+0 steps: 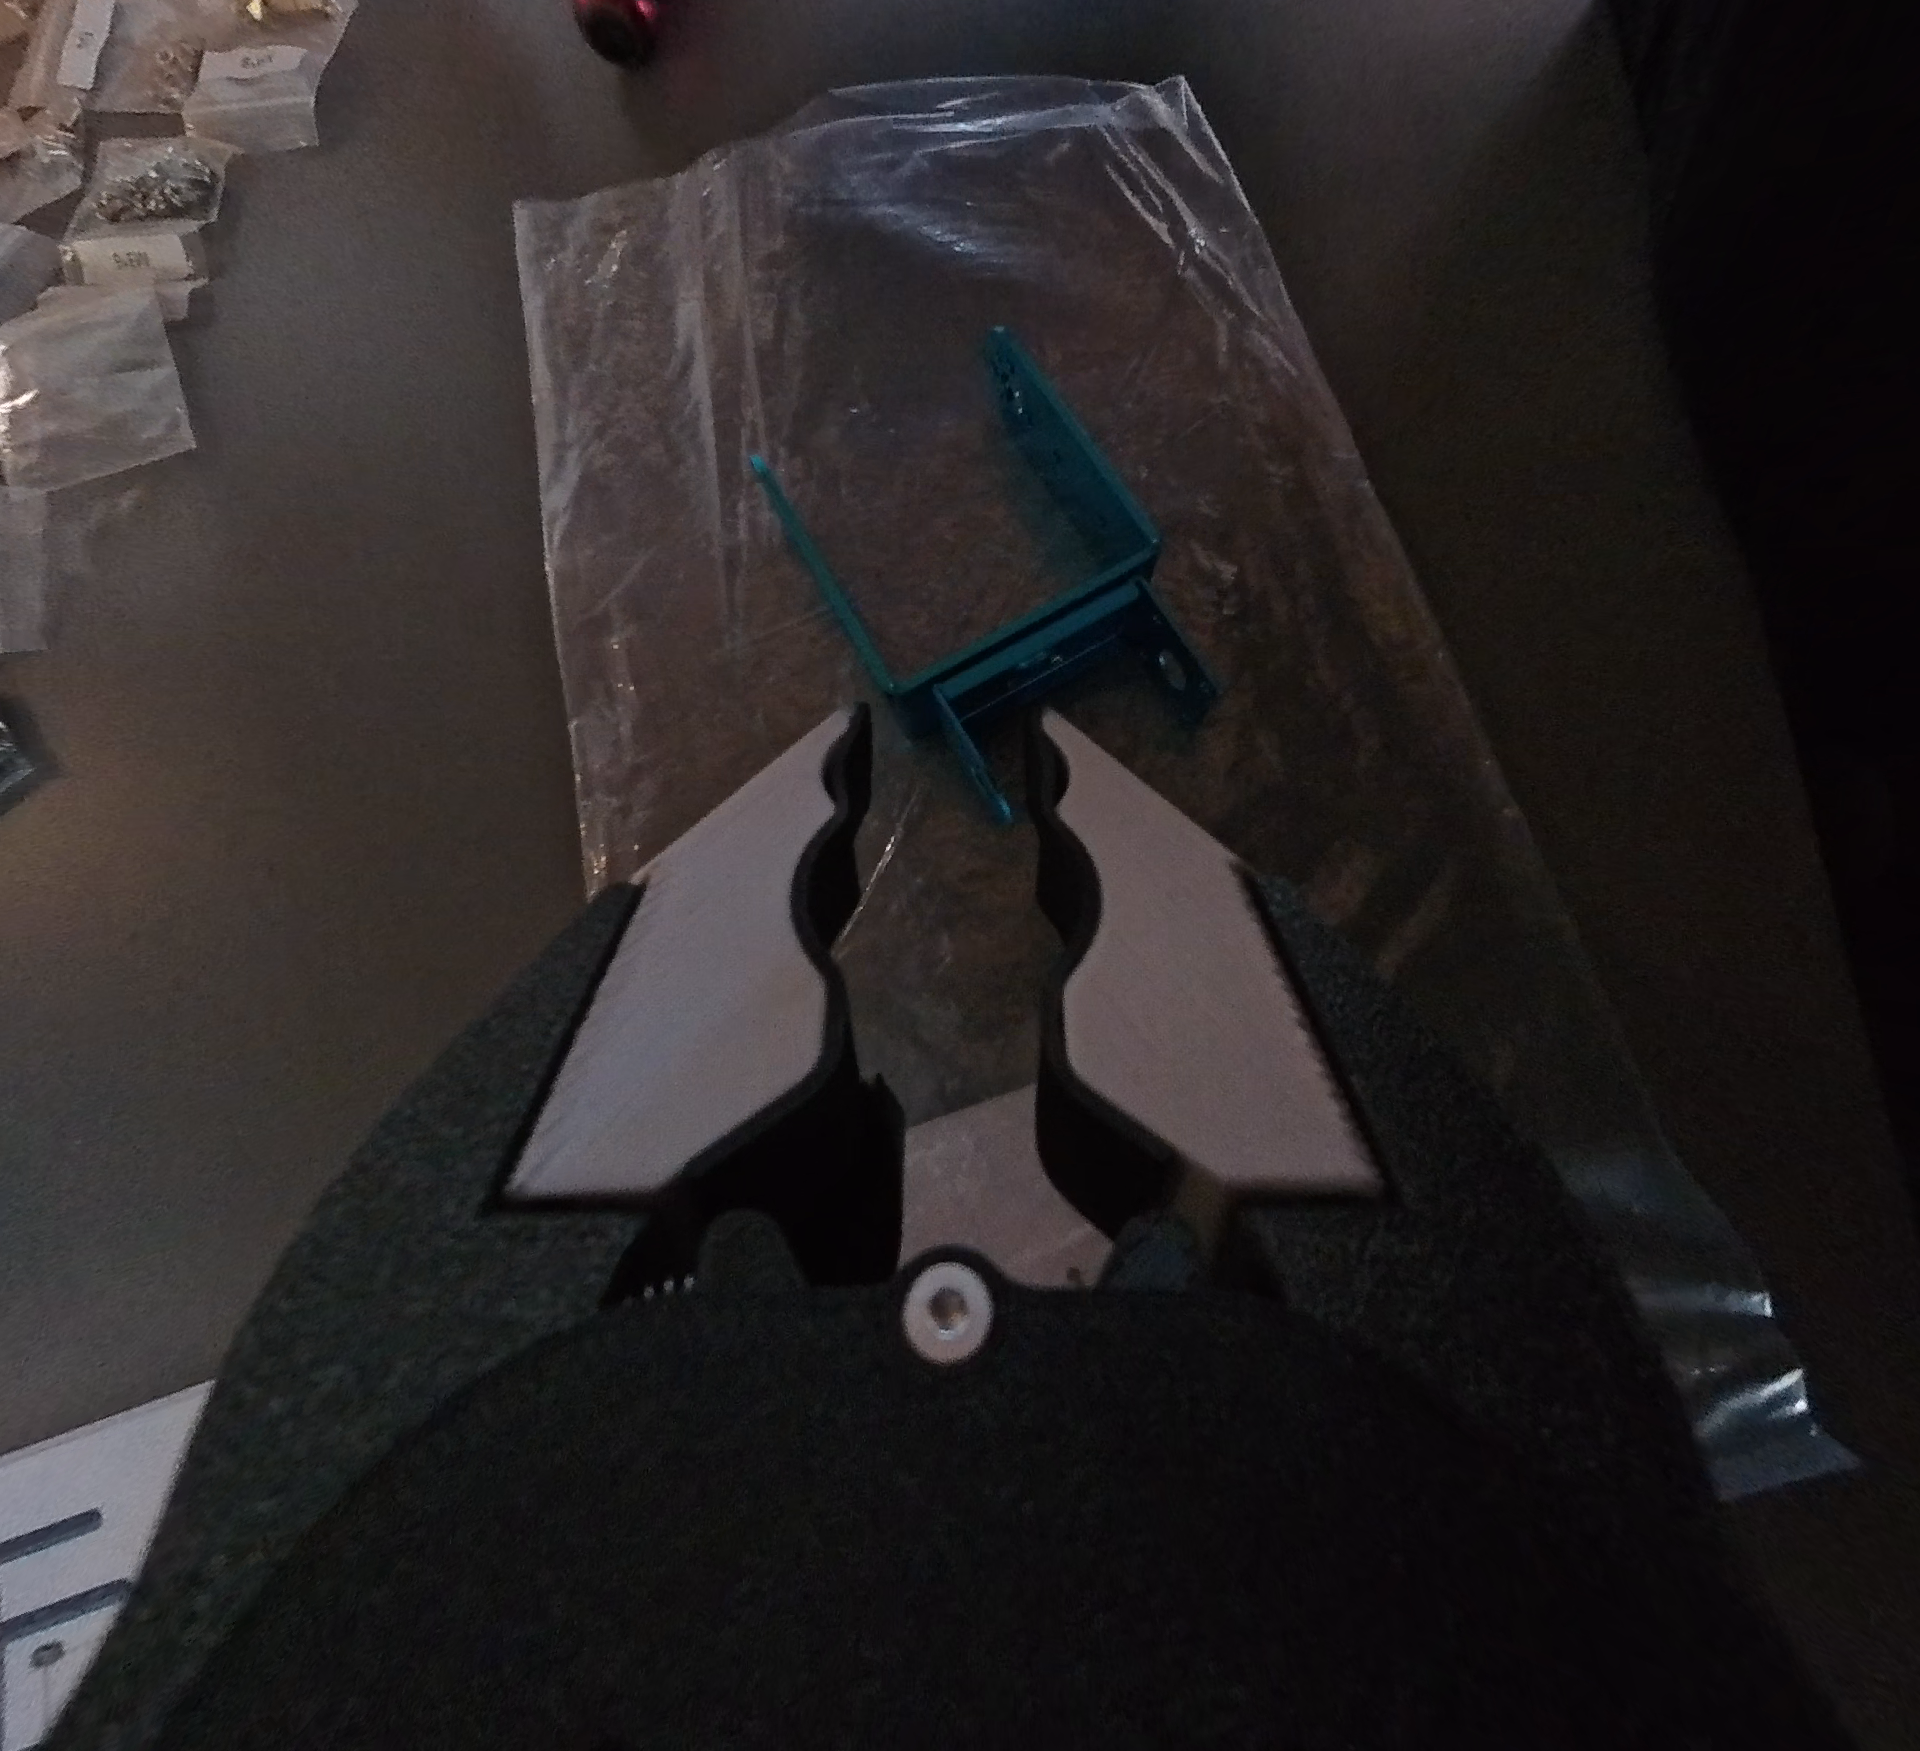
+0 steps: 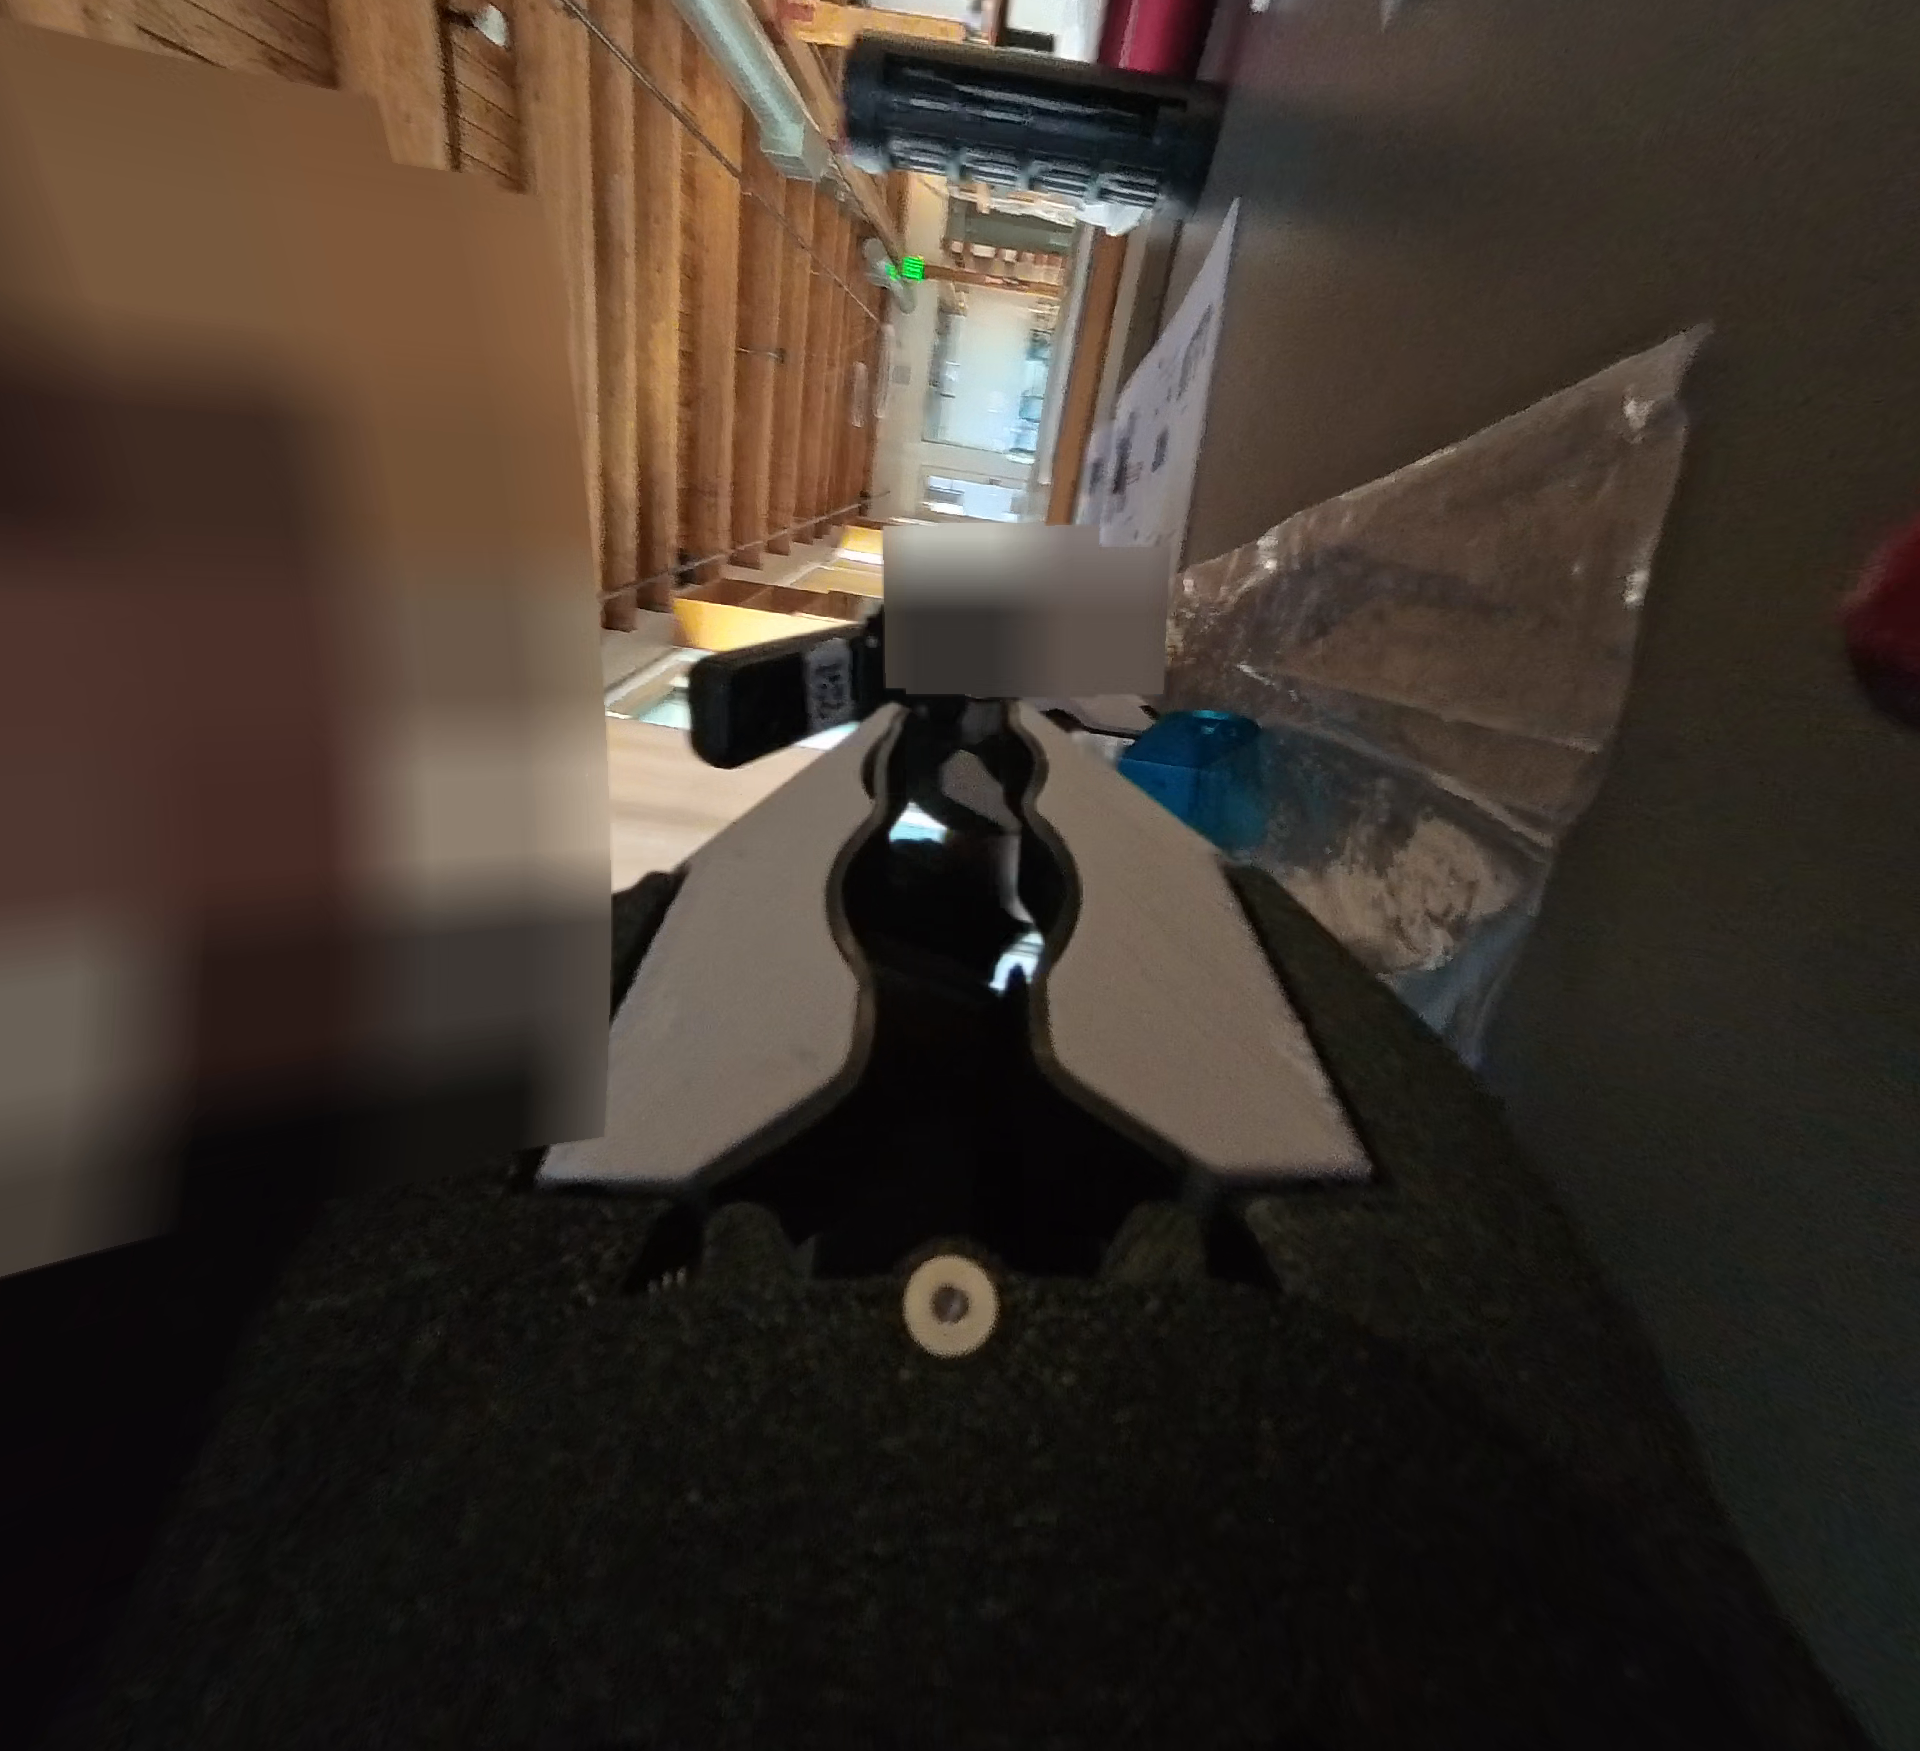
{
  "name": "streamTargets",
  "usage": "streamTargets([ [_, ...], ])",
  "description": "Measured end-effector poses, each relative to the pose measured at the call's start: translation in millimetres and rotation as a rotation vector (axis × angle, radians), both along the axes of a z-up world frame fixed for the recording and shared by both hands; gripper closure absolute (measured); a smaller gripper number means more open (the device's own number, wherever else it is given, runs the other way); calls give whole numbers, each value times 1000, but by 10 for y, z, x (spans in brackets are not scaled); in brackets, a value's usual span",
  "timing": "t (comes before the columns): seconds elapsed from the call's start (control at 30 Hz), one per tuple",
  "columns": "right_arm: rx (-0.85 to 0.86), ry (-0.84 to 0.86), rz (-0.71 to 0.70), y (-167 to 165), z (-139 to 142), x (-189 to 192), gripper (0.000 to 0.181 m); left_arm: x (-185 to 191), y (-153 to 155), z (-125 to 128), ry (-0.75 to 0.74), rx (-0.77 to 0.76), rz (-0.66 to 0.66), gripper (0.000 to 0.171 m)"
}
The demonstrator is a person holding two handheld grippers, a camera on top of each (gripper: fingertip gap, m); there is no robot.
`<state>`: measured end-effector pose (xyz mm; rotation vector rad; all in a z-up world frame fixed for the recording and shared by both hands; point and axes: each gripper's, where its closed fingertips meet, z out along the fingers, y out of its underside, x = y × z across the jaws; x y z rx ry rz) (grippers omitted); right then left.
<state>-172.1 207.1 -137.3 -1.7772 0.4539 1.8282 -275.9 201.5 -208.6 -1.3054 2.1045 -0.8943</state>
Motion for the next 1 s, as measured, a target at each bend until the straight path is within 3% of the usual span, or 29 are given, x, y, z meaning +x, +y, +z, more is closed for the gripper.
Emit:
streamTargets([
  [0.03, 4, -91, 4, -2, -67, -3, 160, 0, 0, 0, 0, -1, 0, 143],
  [0.1, 64, -415, 59, -41, -264, -32, 163, 1, 1, 0, 1, -2, 1, 143],
  [0.17, 182, -783, 168, -101, -418, -84, 154, 1, -1, -2, 2, -2, 0, 143],
  [0.33, 436, -1313, 387, -95, -484, -261, 162, 6, 5, -7, 5, -4, 3, 143],
  [0.5, 478, -1426, 590, -23, -618, -408, 164, 5, 4, -12, 6, 5, 2, 143],
  [0.63, 505, -1470, 667, -2, -742, -501, 166, 4, 6, -6, 2, 5, 3, 144],
  [0.8, 511, -1527, 689, 15, -790, -482, 170, 0, 0, -10, 3, 9, -1, 143],
  [1.0, 477, -1469, 683, 14, -793, -473, 174, -4, -7, -10, 3, 7, -4, 143],
])
